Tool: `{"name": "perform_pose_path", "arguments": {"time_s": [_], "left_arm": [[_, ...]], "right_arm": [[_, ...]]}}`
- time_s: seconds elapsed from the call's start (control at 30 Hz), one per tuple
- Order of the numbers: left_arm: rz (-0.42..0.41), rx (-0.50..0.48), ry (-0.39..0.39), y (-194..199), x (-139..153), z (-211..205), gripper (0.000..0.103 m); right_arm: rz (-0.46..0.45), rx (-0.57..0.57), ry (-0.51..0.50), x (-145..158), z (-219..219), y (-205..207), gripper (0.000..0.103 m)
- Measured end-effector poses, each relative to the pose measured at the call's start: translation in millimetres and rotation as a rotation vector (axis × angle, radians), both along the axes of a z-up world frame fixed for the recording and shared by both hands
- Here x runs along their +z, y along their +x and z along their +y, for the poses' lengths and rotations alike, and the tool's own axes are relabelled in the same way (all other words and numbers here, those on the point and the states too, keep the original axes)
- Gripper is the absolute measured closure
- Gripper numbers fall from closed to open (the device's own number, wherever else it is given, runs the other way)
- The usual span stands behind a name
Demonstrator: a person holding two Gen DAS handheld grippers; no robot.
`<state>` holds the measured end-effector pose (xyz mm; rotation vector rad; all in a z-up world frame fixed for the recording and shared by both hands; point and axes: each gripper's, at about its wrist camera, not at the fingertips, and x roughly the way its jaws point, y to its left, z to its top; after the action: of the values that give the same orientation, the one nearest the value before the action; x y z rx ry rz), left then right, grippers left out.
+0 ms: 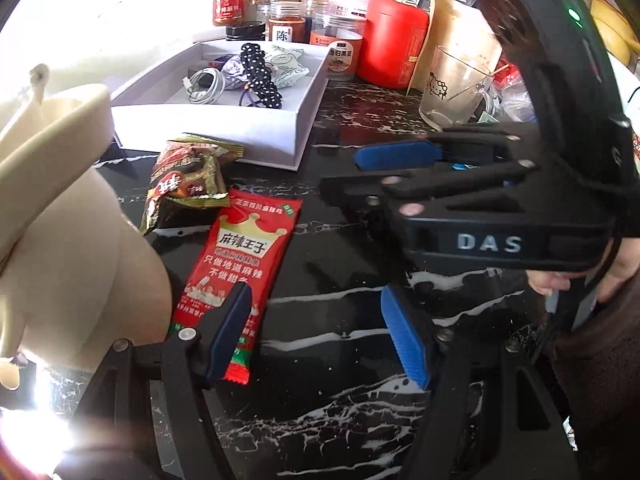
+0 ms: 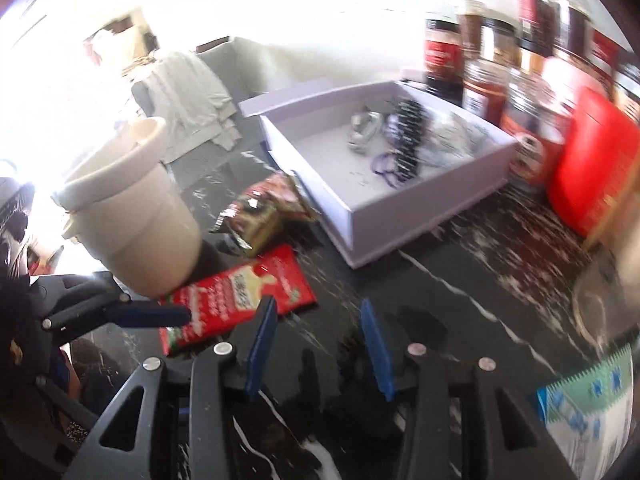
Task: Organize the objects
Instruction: 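Grasp the black cloth with the right gripper while the left gripper grasps the cereal packet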
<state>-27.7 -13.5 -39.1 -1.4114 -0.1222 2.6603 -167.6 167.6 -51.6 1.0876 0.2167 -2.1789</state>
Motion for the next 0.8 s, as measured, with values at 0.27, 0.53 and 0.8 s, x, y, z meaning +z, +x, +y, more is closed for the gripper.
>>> {"name": "perform_pose_path", "arguments": {"time_s": [0.27,0.53,0.8], "left_arm": [[-0.014,0.02,0.04,14.2,3.9,-11.5,0.036],[-0.022,0.024,0.054,17.8,-2.5,-18.4,0.037],[-0.029,0.026,0.056,19.8,-8.9,-21.1,0.037]], "right_arm": [[-0.072,0.151,-0.023,-10.3,-54.4,-20.8,0.059],[-0.095,0.143,-0.024,-18.7,-75.8,-30.3,0.075],[-0.103,0.115,0.031,-24.0,-76.5,-33.6,0.095]]}}
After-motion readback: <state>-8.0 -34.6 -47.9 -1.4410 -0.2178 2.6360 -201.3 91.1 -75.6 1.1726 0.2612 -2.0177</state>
